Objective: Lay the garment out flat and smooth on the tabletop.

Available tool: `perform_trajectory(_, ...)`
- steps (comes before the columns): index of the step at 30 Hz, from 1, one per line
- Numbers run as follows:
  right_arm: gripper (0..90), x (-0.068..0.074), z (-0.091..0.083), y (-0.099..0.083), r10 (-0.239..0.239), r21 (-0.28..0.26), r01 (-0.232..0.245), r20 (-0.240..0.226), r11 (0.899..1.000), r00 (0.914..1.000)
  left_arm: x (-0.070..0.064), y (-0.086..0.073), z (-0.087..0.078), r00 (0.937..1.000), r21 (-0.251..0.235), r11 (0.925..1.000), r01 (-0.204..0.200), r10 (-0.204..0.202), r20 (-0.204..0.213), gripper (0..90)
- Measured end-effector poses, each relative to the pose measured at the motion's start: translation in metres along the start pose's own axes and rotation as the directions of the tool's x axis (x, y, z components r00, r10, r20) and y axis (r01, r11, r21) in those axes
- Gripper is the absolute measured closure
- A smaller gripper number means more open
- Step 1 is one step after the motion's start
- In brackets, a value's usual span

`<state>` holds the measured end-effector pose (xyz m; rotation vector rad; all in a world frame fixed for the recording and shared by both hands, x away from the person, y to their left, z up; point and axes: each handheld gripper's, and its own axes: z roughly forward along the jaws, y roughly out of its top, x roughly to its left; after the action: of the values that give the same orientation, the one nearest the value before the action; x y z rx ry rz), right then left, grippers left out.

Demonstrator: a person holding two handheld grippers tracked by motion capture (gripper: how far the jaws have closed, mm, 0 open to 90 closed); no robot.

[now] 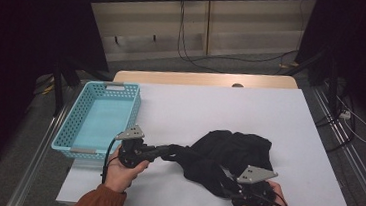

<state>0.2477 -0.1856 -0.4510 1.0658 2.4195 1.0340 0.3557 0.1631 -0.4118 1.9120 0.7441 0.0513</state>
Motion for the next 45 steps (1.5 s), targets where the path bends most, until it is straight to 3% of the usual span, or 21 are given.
perform_trajectory(5, 60.7, 0.000, -0.003, -0.006, 0.021, 0.000, -0.021, -0.025, 1.000, 0.9995, 0.001, -0.001, 0.002, 1.0000, 0.006, 1.0000, 0.000, 0.000, -0.001, 88.3)
perform_trajectory(9, 75.6, 0.003, -0.006, -0.003, -0.012, -0.031, 0.012, -0.024, 0.999, 0.9996, 0.003, 0.001, -0.001, 1.0000, -0.007, 1.0000, 0.005, -0.005, -0.009, 88.3)
perform_trajectory(16, 86.0, -0.016, -0.035, 0.009, 0.005, -0.159, 0.009, 0.086, 0.987, 0.9963, 0.004, 0.013, -0.007, 0.9996, -0.061, 0.9980, 0.018, -0.019, -0.020, 88.5)
perform_trajectory(22, 87.0, -0.038, -0.063, 0.022, 0.034, -0.254, 0.013, 0.182, 0.967, 0.9827, 0.002, 0.025, -0.009, 0.9990, -0.115, 0.9930, 0.024, -0.028, -0.034, 88.7)
perform_trajectory(25, 87.0, -0.049, -0.075, 0.028, 0.047, -0.290, 0.022, 0.228, 0.957, 0.9725, 0.000, 0.030, -0.010, 0.9985, -0.145, 0.9890, 0.029, -0.036, -0.042, 88.7)
perform_trajectory(27, 87.1, -0.057, -0.082, 0.032, 0.069, -0.313, 0.018, 0.267, 0.950, 0.9613, 0.000, 0.032, -0.009, 0.9982, -0.156, 0.9872, 0.033, -0.040, -0.045, 88.8)
perform_trajectory(31, 87.1, -0.073, -0.089, 0.042, 0.082, -0.331, 0.023, 0.302, 0.943, 0.9496, 0.000, 0.037, -0.007, 0.9972, -0.167, 0.9854, 0.032, -0.043, -0.061, 88.9)
perform_trajectory(39, 87.0, -0.095, -0.096, 0.076, 0.095, -0.396, 0.053, 0.344, 0.917, 0.9340, -0.002, 0.070, -0.010, 0.9978, -0.252, 0.9676, 0.009, -0.025, -0.062, 88.9)
perform_trajectory(45, 86.4, -0.109, -0.098, 0.104, 0.100, -0.437, 0.065, 0.344, 0.897, 0.9335, -0.005, 0.100, -0.013, 0.9968, -0.327, 0.9449, -0.005, -0.021, -0.077, 88.9)
